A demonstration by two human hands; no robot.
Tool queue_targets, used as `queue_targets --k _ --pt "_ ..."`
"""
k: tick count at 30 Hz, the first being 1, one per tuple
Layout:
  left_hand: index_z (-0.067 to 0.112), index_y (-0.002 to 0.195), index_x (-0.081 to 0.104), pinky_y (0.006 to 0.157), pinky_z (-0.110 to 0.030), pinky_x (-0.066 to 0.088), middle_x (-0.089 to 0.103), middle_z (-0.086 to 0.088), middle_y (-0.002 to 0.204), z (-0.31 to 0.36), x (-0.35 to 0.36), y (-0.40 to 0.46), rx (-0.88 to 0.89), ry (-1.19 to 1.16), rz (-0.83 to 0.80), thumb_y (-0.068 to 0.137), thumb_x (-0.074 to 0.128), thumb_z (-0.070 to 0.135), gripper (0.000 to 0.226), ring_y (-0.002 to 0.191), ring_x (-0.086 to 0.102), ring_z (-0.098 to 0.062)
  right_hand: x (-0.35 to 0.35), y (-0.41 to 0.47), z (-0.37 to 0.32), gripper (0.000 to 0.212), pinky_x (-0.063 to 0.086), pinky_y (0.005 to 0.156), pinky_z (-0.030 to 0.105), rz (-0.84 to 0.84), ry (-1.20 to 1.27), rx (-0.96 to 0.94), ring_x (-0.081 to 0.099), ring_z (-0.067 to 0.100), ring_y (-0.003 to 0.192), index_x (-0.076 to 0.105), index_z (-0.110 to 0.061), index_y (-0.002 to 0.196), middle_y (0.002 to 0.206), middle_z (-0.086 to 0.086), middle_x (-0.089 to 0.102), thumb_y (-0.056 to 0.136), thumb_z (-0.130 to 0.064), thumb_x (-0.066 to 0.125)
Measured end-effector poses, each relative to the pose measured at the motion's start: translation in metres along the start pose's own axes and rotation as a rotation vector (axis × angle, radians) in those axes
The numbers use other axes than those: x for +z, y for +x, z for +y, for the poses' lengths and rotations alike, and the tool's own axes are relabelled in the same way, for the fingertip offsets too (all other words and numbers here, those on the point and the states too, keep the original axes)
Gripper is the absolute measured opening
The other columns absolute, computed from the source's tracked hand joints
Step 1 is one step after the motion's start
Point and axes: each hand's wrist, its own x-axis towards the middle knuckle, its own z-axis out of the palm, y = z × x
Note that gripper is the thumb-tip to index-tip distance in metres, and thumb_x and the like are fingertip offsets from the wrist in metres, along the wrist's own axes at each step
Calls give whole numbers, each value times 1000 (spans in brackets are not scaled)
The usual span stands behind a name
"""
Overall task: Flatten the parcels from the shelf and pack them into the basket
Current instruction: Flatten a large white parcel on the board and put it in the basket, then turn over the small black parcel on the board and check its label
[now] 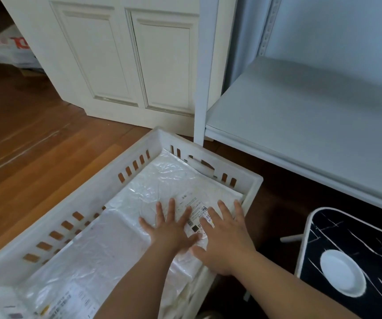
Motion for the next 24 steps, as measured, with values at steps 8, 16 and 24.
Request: queue_targets --k 8,16,24 --pt "40 152 4 114 -64 10 -21 -2 159 9 -50 -21 22 -171 1 90 49 60 80 147 -14 -32 0 -2 18 77 -25 110 45 3 245 -43 -25 25 145 -6 -25 155 162 4 -12 96 -62 28" --pt "16 151 26 117 -36 19 22 -5 159 65 -131 -91 209 -227 209 100 44 42 60 146 22 -24 5 -88 92 79 -2 119 45 121 386 126 -21 21 146 5 -21 156 162 3 -12 95 -61 36" --pt "18 149 33 115 -28 20 29 1 156 225 -145 -137 524 -203 256 98 47 40 57 143 28 -16 43 -213 232 69 18 119 39 229 525 635 4 23 149 31 -14 149 160 6 18 93 -48 53"
